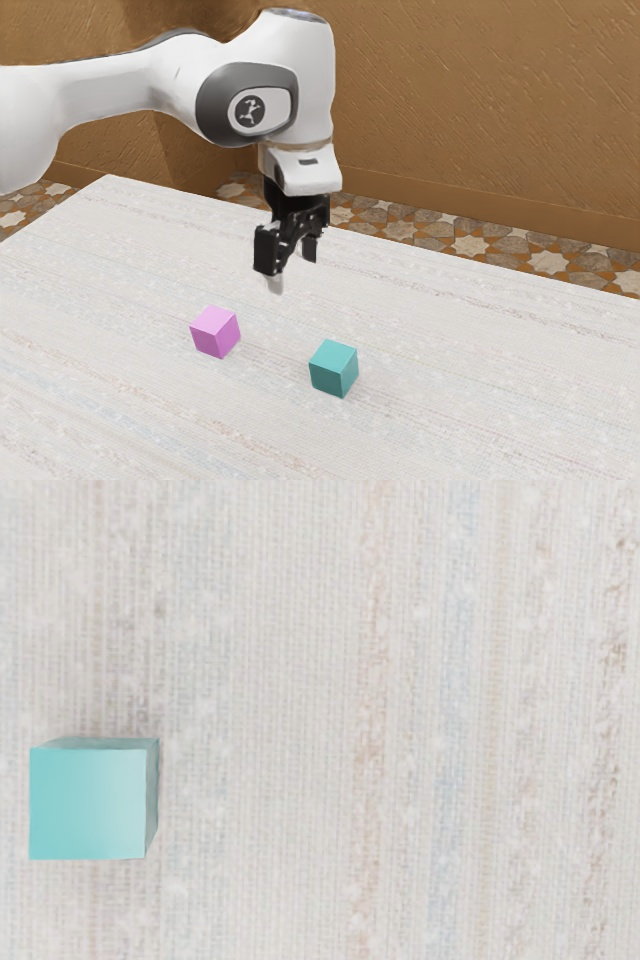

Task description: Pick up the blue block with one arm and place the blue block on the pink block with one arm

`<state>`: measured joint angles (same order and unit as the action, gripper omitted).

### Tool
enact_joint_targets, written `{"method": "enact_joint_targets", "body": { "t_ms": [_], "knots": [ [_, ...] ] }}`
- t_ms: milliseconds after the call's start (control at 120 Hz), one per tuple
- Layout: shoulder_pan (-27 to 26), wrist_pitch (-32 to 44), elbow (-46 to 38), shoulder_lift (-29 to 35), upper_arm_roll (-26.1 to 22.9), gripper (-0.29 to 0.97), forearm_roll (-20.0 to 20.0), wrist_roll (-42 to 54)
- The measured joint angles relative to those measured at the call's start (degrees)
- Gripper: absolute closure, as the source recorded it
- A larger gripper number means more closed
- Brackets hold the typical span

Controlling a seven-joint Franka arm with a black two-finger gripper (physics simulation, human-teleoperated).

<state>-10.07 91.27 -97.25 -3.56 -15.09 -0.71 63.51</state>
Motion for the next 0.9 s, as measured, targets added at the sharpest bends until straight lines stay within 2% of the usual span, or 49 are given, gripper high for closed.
{"method": "enact_joint_targets", "body": {
  "t_ms": [192, 333, 550, 900],
  "knots": [
    [4.06, 7.28, -2.27, -3.68, 0.06, 0.0, 3.15, 4.92],
    [3.64, 10.72, -2.94, -6.21, 0.06, 0.0, 4.08, 6.14],
    [3.92, 13.75, -3.19, -8.31, 0.17, 0.0, 3.8, 5.82],
    [4.32, 19.48, -2.91, -16.48, 0.67, 0.0, 2.89, 5.61]
  ]
}}
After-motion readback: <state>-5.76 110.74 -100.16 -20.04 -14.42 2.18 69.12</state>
